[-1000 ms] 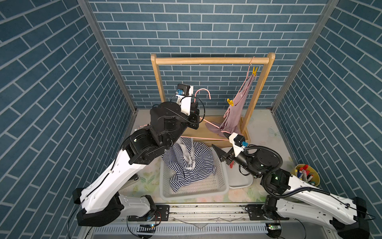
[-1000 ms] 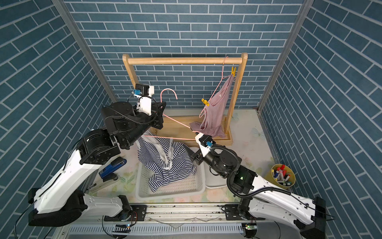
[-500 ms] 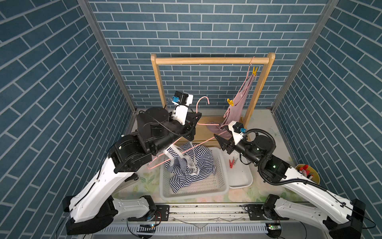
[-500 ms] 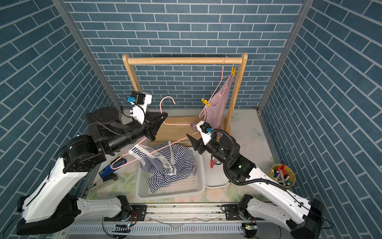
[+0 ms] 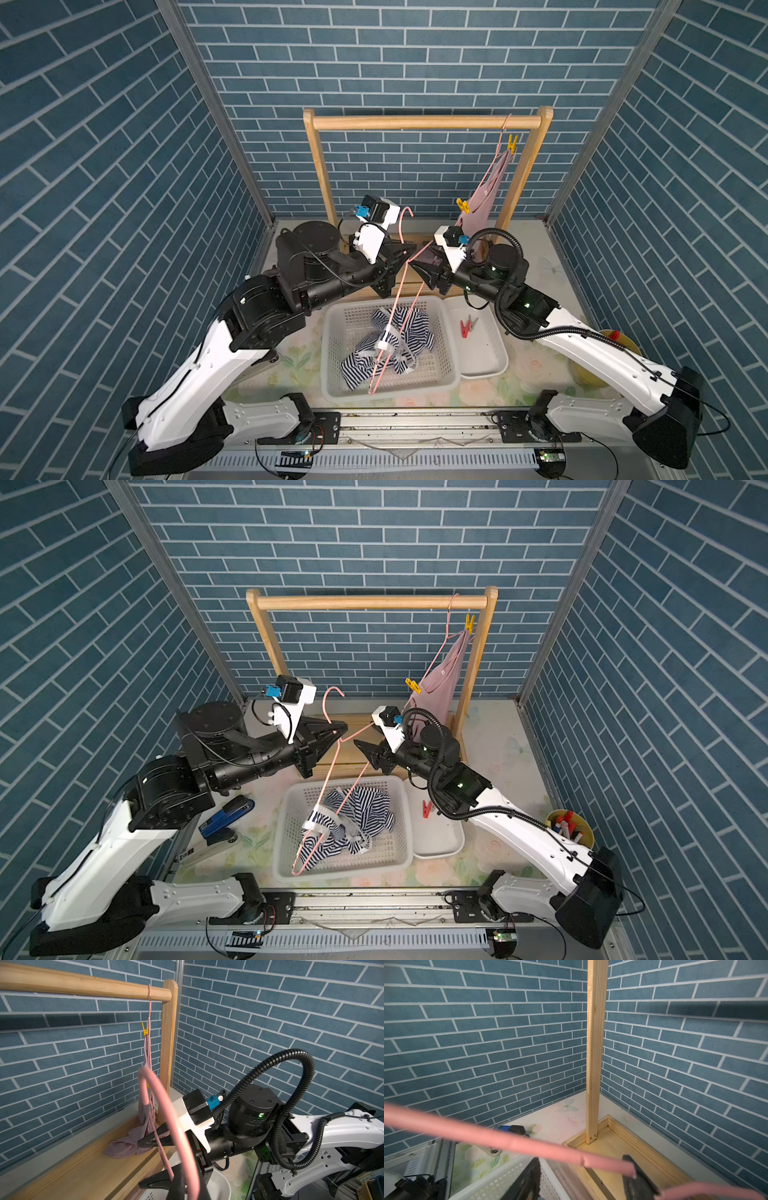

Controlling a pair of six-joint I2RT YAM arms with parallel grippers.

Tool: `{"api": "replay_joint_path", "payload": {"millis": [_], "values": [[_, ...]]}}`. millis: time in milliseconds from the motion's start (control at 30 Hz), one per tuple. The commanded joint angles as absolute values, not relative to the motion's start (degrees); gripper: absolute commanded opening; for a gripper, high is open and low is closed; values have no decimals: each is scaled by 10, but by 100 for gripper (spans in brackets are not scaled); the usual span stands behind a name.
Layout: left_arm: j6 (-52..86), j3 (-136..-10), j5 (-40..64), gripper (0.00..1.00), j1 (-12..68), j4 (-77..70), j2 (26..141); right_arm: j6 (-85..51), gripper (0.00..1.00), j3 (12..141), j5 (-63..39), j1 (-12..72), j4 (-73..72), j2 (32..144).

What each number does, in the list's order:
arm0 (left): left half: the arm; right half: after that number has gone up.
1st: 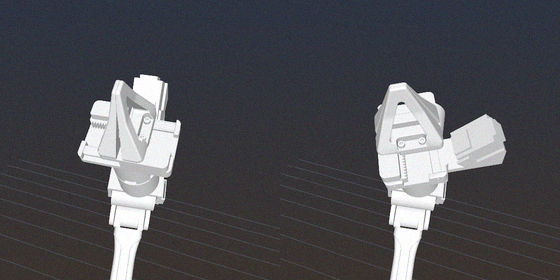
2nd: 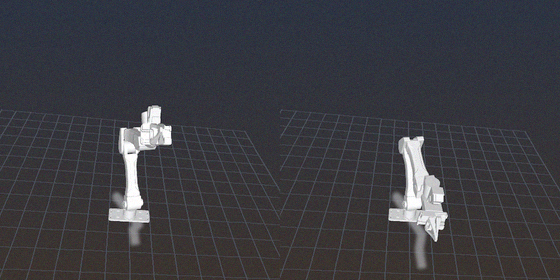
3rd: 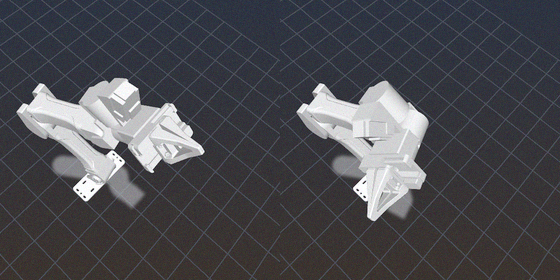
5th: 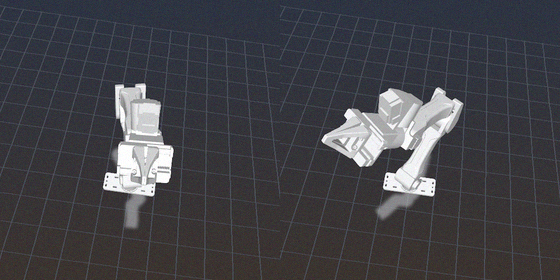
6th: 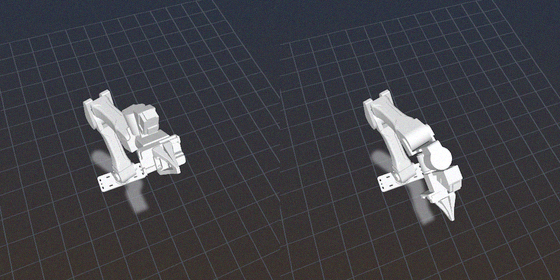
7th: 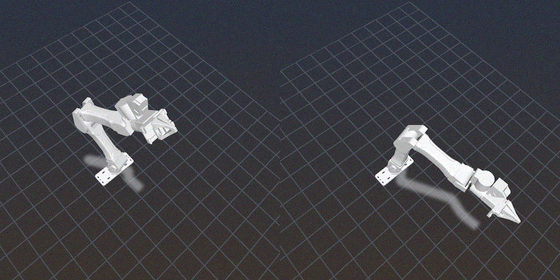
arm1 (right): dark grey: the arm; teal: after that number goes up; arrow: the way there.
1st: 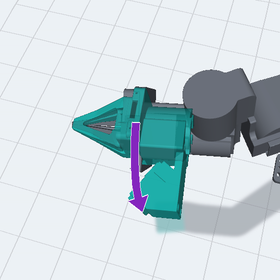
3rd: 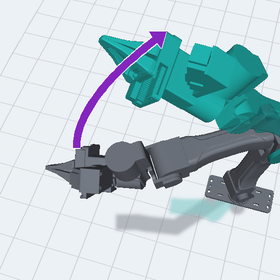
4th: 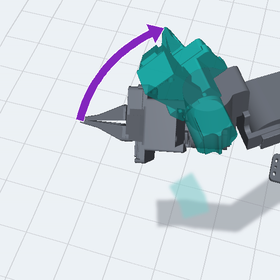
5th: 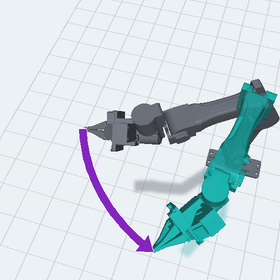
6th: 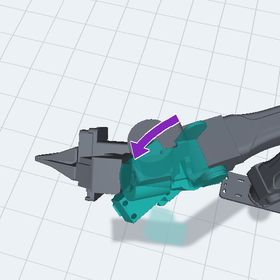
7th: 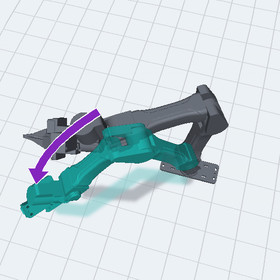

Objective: Remove the clothespins securing tank tops to the hanger
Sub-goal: Adjust the hanger.

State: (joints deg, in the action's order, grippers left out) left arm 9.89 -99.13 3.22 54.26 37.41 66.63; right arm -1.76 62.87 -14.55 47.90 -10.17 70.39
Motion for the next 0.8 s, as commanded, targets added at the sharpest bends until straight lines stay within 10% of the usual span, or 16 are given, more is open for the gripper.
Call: {"api": "replay_joint_path", "payload": {"millis": [0, 333, 767], "values": [[85, -981, -8, 0, 545, 351, 657, -24, 62, 666, -186, 476, -114, 723], [9, -989, -182, 0, 537, 359, 683, -22, 77, 670, -229, 455, -65, 694], [-3, -1121, -152, 0, 477, 387, 786, -93, 78, 601, -328, 457, -92, 600]]}}
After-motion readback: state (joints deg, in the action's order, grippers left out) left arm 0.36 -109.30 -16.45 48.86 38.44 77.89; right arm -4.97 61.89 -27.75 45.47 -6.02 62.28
